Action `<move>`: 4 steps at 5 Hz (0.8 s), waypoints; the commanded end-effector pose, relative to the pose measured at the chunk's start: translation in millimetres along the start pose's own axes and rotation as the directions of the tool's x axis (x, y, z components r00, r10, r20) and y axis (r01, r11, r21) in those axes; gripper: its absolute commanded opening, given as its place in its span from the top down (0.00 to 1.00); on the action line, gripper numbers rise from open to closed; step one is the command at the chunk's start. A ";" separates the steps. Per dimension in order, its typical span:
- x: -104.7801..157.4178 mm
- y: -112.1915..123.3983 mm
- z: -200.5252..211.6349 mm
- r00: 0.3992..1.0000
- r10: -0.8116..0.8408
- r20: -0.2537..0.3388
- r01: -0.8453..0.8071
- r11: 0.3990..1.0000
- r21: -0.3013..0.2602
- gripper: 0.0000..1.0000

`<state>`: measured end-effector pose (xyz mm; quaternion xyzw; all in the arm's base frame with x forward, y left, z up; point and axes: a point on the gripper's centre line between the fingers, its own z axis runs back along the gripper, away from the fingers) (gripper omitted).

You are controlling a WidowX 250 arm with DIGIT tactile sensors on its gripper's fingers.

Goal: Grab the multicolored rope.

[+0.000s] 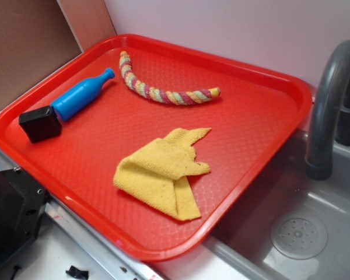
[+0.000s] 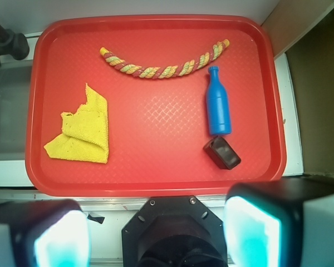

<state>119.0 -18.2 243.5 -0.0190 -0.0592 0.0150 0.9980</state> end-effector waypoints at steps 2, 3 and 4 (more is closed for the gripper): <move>12.9 5.3 -13.2 0.967 0.248 0.053 -0.247 0.969 -0.021 0.00; 32.3 8.7 -35.4 0.875 0.477 0.081 -0.478 0.878 -0.014 0.00; 49.3 15.1 -57.8 0.724 0.689 0.030 -0.688 0.724 -0.036 0.00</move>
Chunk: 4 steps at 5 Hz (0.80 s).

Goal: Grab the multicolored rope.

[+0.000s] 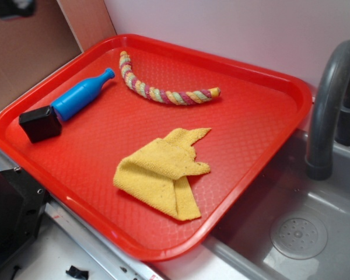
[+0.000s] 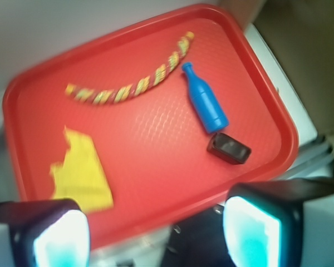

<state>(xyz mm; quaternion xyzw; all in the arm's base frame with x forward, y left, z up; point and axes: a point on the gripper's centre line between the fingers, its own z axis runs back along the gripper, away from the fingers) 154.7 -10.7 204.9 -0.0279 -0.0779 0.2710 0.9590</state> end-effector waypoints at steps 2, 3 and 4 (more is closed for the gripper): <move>58.0 -3.1 -71.4 0.741 0.670 0.041 -0.671 0.739 0.057 0.00; 75.1 -2.2 -100.1 0.647 0.751 0.134 -0.762 0.645 0.058 0.00; 87.5 1.4 -137.3 0.611 0.784 0.111 -0.792 0.607 0.067 0.00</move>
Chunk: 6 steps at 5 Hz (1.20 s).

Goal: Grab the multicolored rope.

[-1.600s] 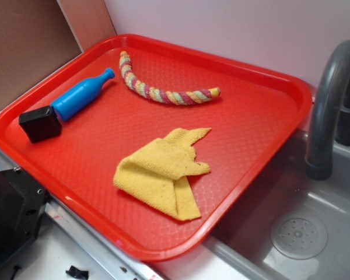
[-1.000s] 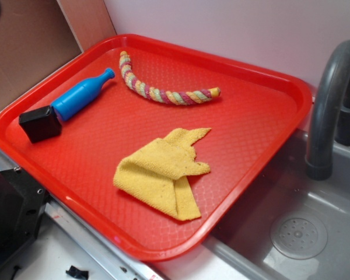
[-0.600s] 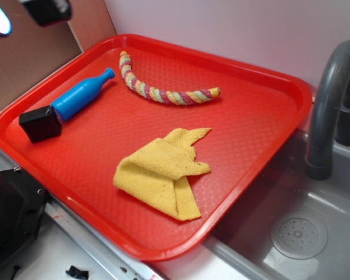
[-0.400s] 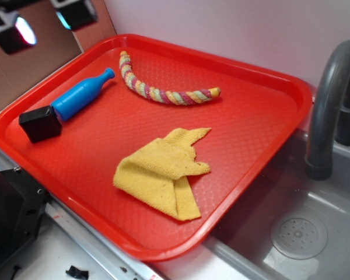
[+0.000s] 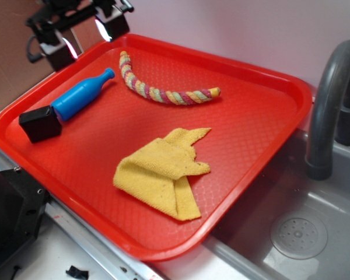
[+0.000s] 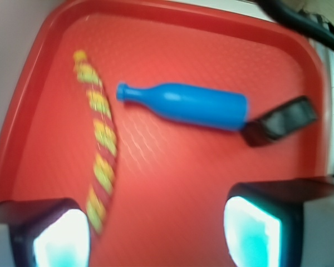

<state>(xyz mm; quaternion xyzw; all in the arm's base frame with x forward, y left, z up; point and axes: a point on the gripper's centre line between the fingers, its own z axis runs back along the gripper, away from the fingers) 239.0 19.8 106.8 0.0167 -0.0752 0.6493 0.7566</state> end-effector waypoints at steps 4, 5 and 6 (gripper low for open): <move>-0.5 -33.4 -80.8 1.000 -0.017 -0.010 0.017 1.000 -0.009 0.00; -3.7 -33.7 -83.6 1.000 -0.026 -0.011 0.026 1.000 -0.009 1.00; -6.8 -31.6 -86.6 1.000 -0.007 -0.019 0.006 1.000 -0.008 1.00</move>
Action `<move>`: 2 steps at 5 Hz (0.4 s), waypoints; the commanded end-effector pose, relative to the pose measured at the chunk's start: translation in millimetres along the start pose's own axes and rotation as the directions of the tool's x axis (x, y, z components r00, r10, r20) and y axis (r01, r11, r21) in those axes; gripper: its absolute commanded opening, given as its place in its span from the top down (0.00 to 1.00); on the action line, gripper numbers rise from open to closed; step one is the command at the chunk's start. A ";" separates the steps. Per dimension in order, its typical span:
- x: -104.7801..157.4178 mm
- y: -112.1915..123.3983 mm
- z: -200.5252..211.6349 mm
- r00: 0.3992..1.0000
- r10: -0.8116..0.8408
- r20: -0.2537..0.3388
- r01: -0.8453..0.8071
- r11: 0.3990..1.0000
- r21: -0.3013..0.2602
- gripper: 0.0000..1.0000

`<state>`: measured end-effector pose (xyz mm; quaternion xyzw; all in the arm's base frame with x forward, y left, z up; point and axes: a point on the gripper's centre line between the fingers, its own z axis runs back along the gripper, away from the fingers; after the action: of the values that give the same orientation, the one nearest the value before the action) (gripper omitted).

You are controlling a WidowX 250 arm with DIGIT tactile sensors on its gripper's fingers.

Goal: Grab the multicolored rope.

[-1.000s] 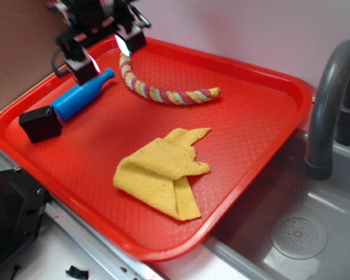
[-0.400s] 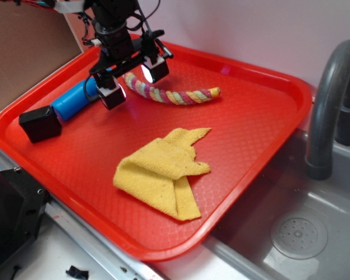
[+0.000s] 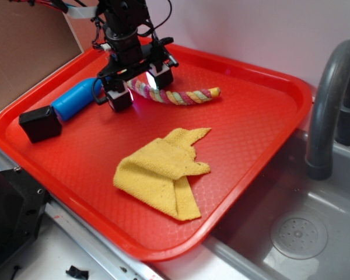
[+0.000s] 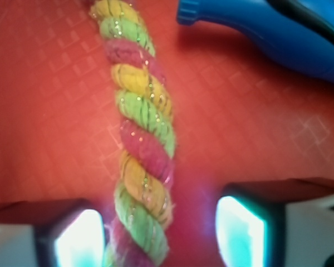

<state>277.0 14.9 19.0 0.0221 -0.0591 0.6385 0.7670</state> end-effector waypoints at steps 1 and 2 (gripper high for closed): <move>4.1 1.2 5.2 1.000 0.004 0.003 -0.004 0.999 -0.037 1.00; 2.6 -6.4 31.9 0.971 -0.241 0.002 0.240 0.968 -0.072 1.00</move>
<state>270.4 4.7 30.9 0.0249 -0.0363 0.5352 0.8436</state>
